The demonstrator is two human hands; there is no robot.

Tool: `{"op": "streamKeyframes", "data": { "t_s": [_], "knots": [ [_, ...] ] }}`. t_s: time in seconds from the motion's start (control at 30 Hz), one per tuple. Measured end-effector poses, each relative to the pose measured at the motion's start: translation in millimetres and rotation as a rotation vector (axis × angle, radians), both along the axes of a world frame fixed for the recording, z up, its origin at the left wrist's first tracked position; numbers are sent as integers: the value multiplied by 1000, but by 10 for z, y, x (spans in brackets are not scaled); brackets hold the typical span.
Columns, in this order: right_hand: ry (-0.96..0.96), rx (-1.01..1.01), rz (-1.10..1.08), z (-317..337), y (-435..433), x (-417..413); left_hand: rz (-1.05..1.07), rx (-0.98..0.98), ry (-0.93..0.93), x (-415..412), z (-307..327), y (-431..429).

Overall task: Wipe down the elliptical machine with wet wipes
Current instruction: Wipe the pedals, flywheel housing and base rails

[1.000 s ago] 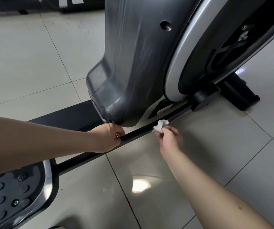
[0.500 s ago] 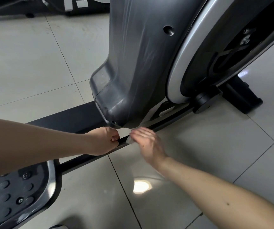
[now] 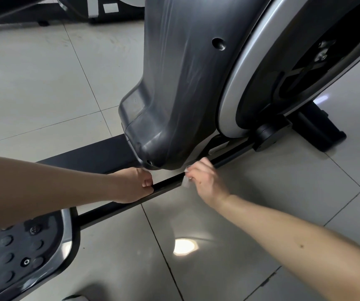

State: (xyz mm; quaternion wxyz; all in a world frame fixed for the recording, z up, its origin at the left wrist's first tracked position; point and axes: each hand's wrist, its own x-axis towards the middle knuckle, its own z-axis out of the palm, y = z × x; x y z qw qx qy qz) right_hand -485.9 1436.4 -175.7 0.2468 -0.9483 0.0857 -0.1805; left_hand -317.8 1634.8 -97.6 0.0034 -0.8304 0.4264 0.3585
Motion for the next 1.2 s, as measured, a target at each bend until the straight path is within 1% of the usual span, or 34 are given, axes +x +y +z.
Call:
{"op": "streamKeyframes", "data": {
  "t_s": [0.07,0.13,0.17,0.27,0.3,0.4,0.47,0.53,0.67,0.73,0.83,0.9,0.97,1.07,1.13,1.2],
  "knots": [
    [27,-50,91,89,-39,11,13,10,9,5,0,-19],
    [44,-116,94,166,-272,-37,10,19,5,2,18,-33],
    [65,-124,37,182,-405,-87,10,24,1,2,28,-39],
    [210,-53,-211,196,-561,-246,18,29,6,-5,24,-44],
    [233,-43,-216,202,-482,-228,19,32,4,-6,12,-42],
    [223,-36,-66,178,-99,-80,15,47,-7,-4,25,-74],
    [202,-38,-33,151,-35,-76,4,64,-7,-5,46,-108],
    [214,-45,-105,154,-155,-127,0,70,7,-1,52,-131],
    [279,-17,-376,118,-299,-197,-19,83,8,8,43,-159],
    [267,30,-401,117,-135,-150,-20,81,6,20,45,-173],
    [262,99,-342,110,158,-93,-41,53,-14,10,41,-191],
    [240,126,-359,110,156,-95,-62,19,-47,-7,17,-189],
    [225,136,-441,106,31,-131,-70,0,-53,-4,-21,-180],
    [192,234,-698,64,-180,-203,-65,-1,-27,35,-48,-182],
    [181,275,-738,68,-91,-180,-78,6,-19,63,-42,-199],
    [181,322,-685,39,142,-114,-87,13,-15,61,-27,-200]
  ]
}}
